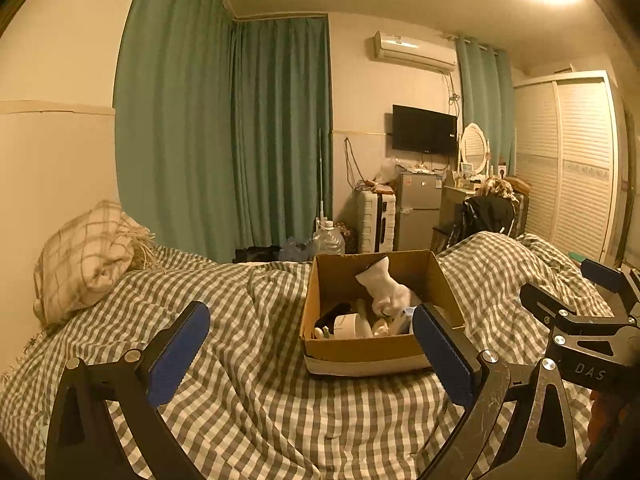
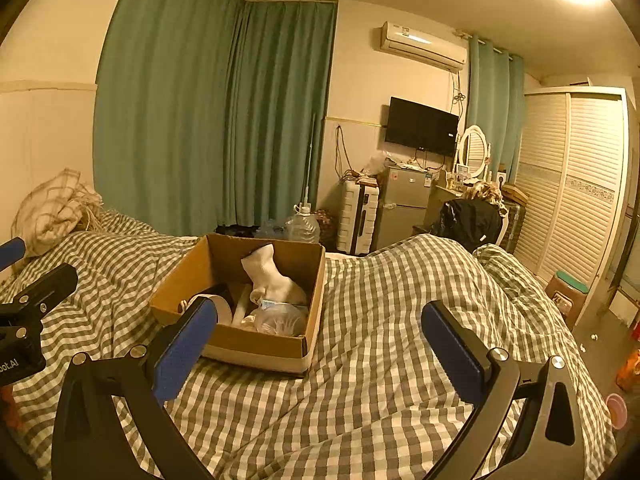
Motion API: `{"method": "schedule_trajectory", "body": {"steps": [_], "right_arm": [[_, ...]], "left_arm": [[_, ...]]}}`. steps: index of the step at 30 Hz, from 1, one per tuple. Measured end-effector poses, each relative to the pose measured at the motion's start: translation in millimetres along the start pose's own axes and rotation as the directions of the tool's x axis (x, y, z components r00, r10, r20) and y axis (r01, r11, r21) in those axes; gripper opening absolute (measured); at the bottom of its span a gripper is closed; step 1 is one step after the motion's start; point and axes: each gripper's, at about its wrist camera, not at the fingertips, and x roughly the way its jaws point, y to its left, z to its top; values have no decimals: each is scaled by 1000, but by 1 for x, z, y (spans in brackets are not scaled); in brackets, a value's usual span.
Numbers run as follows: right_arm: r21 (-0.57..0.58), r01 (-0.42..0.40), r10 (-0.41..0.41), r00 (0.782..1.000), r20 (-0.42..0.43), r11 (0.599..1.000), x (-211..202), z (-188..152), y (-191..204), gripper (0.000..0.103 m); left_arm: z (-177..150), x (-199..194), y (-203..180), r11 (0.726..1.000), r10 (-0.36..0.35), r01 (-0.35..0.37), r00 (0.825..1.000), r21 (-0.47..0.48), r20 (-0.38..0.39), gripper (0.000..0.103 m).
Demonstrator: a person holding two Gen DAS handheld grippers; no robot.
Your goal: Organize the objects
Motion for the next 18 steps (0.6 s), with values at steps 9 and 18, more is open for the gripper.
{"method": "schedule_trajectory", "body": {"steps": [9, 18], "right_arm": [[9, 0, 0, 1000, -2, 1000, 0, -1, -2, 103], [13, 2, -2, 1000, -8, 1000, 0, -1, -3, 103]], "left_arm": [[-2, 1, 1, 1000, 0, -1, 1000, -6, -14, 103], [-1, 2, 3, 1000, -6, 5, 1000, -16, -26, 103]]}}
